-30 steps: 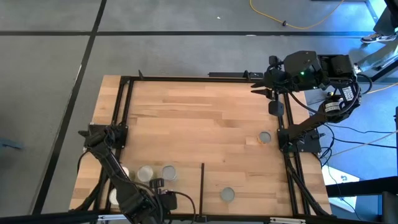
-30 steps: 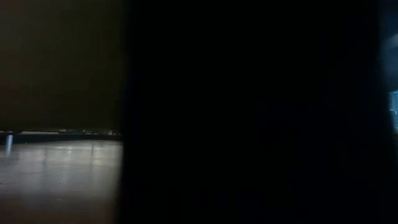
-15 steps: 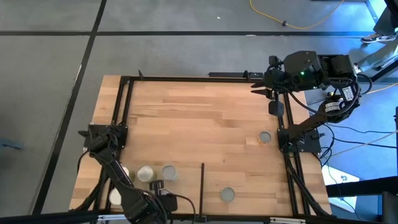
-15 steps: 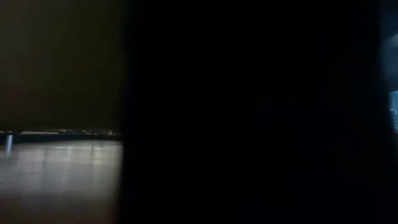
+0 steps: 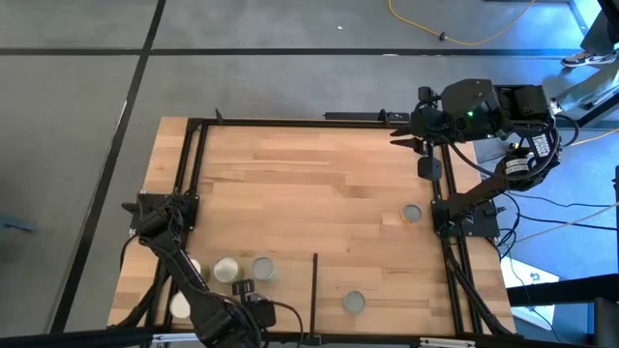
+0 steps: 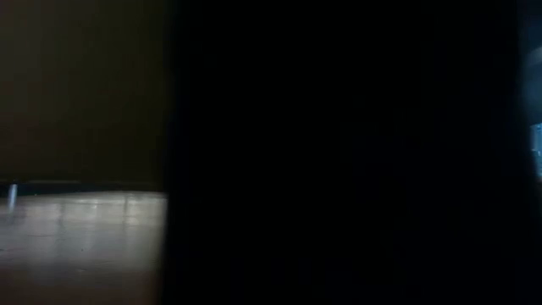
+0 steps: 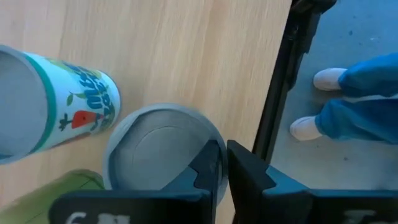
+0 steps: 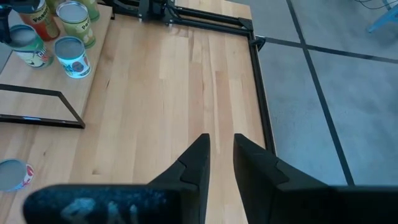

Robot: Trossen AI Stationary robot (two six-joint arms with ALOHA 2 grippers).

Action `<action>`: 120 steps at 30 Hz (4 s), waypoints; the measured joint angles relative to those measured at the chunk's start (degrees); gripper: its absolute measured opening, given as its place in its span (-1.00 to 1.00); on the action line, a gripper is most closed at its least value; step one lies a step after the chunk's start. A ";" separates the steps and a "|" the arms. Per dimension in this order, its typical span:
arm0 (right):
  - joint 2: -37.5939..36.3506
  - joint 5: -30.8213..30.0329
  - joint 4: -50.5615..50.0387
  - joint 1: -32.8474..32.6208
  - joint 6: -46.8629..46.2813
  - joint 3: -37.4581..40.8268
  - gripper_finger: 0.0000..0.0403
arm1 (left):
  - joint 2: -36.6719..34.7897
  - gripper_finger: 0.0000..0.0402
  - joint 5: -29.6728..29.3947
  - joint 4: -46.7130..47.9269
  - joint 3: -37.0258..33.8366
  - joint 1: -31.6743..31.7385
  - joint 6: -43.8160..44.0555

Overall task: Pick and place cans onto a shelf
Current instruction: Put the canned chicken soup on the shelf, then put the canned salmon on the shelf

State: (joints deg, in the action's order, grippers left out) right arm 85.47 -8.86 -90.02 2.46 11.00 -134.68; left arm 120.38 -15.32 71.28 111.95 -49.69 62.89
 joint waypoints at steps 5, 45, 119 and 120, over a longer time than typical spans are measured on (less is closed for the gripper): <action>0.00 0.02 0.00 0.00 0.00 0.01 -0.64 | 0.00 -0.87 3.38 -0.15 0.23 0.40 0.32; 0.00 5.97 0.01 0.00 -0.25 0.01 -0.64 | -0.22 -0.86 12.90 1.34 1.52 2.97 -6.51; -10.15 21.12 59.79 -27.88 -32.17 79.29 -0.64 | -29.31 -0.86 -25.30 18.76 1.52 12.57 -22.34; -8.72 21.31 61.49 -28.58 -33.94 79.82 -0.64 | -29.31 -0.86 -25.28 18.76 1.52 12.57 -22.83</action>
State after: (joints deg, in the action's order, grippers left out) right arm 76.75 12.45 -28.53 -26.12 -22.93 -54.86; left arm 91.07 -40.60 90.04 113.47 -37.12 40.06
